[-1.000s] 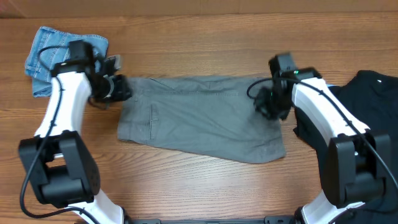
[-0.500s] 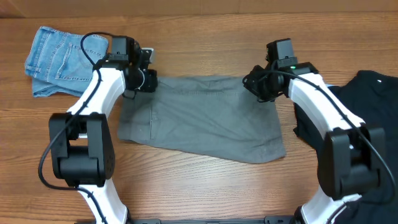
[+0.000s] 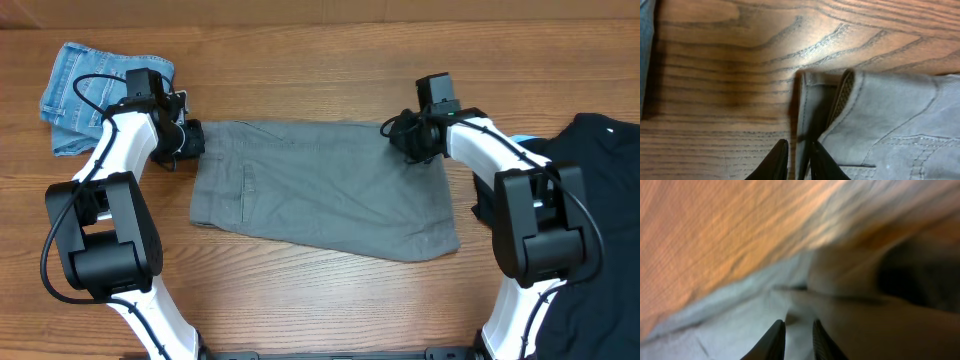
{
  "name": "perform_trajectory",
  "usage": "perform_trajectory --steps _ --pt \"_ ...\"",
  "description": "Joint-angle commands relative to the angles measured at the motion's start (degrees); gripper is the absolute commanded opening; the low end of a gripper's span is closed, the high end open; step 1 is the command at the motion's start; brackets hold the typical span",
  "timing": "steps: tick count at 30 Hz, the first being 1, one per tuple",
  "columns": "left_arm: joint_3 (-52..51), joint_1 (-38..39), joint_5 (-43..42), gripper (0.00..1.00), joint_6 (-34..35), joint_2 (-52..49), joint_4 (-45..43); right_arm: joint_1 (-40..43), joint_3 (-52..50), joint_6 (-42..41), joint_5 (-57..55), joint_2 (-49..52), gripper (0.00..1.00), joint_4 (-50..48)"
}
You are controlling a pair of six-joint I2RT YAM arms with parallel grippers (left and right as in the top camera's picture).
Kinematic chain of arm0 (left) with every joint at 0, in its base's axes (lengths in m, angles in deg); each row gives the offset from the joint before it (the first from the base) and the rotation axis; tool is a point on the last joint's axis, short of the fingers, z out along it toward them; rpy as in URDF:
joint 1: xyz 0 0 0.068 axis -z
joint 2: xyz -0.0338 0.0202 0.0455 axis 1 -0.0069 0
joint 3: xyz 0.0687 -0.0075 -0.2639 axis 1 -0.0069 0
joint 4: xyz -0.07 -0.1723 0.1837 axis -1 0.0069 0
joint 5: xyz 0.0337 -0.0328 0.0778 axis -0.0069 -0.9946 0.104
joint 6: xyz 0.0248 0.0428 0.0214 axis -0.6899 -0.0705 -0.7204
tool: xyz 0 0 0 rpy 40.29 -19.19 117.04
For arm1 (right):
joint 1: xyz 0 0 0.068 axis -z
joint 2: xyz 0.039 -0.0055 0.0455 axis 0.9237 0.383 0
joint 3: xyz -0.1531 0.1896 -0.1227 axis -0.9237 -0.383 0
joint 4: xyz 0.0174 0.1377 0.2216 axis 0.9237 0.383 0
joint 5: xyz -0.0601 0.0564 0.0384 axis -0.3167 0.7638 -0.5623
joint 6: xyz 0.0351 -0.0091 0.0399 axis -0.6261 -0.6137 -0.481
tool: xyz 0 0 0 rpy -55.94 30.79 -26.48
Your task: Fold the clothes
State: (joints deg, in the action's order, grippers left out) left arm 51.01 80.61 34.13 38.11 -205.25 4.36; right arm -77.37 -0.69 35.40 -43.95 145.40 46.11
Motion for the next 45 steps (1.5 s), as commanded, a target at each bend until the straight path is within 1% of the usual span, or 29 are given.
perform_trajectory --steps 1,6,8,11,13,14,17,19,22,26,29,31,35,38,41,42,45 --pt "-0.09 0.37 0.13 0.19 0.55 -0.87 0.7 3.98 1.11 3.1 1.99 0.26 0.22 -1.31" --pt "1.09 0.33 -1.99 0.18 0.5 -0.74 3.5 7.67 2.62 6.12 12.7 0.11 0.22 -1.68" --pt "3.39 0.28 -2.21 0.15 0.09 -0.63 7.15 9.2 3.23 8.63 17.53 -0.79 0.19 -0.61" --pt "8.46 0.31 -2.23 0.13 -2.21 -0.46 13.9 10.97 3.63 11.93 22.21 -3.74 0.19 2.27" --pt "12.68 0.35 -3.19 0.13 -3.56 -0.35 18.78 11.3 3.63 13.86 23.93 -6.6 0.19 5.11" --pt "14.95 0.5 -5.03 0.15 -4.72 -0.31 21.05 11.3 3.63 14.97 24.28 -8.28 0.2 7.04" --pt "19.17 1.75 -12.98 0.21 -8.63 -0.2 24.85 9.68 3.63 16.55 24.35 -12.55 0.22 14.73" --pt "19.71 3.28 -16.33 0.24 -10.34 -0.2 26.25 7.93 3.61 16.79 24.33 -13.81 0.23 20.15" --pt "18.14 6.54 -18.27 0.22 -10.54 -0.22 28.48 3.15 3.34 19.78 24.33 -13.94 0.24 28.11" --pt "15.28 11.23 -21.07 0.21 -13.53 -0.22 30.4 -4.31 1.25 22.08 22.23 -13.9 0.26 31.98" --pt "11.72 15.13 -18.38 0.21 -14.05 -0.22 29.31 -10.14 -1.81 21.4 16.7 -13.73 0.27 31.21" --pt "8.28 17.03 -15.58 0.21 -13.84 -0.22 27.69 -13.03 -4.87 18.71 13.62 -13.6 0.27 28.98" --pt "0.0 18.34 -13.81 0.2 -11.41 -0.22 23.56 -15.23 -11.98 15.19 13.57 -13.09 0.27 24.24" --pt "-4.33 17.49 -10.64 0.17 -8.24 -0.22 22.47 -15.13 -16.96 13.29 13.53 -13.07 0.26 22.77" --pt "-5.68 15.52 -5.25 0.12 -4.52 -0.22 24.0 -15.06 -20.7 12.31 13.53 -13.07 0.22 22.77" --pt "-5.66 14.56 -4.66 0.12 -3.43 -0.22 24.59 -15.06 -21.27 11.65 13.44 -13.07 0.2 23.28" --pt "-5.66 11.41 -4.7 0.11 -2.23 -0.22 26.1 -15.02 -21.59 8.02 10.82 -13.09 0.18 25.9"
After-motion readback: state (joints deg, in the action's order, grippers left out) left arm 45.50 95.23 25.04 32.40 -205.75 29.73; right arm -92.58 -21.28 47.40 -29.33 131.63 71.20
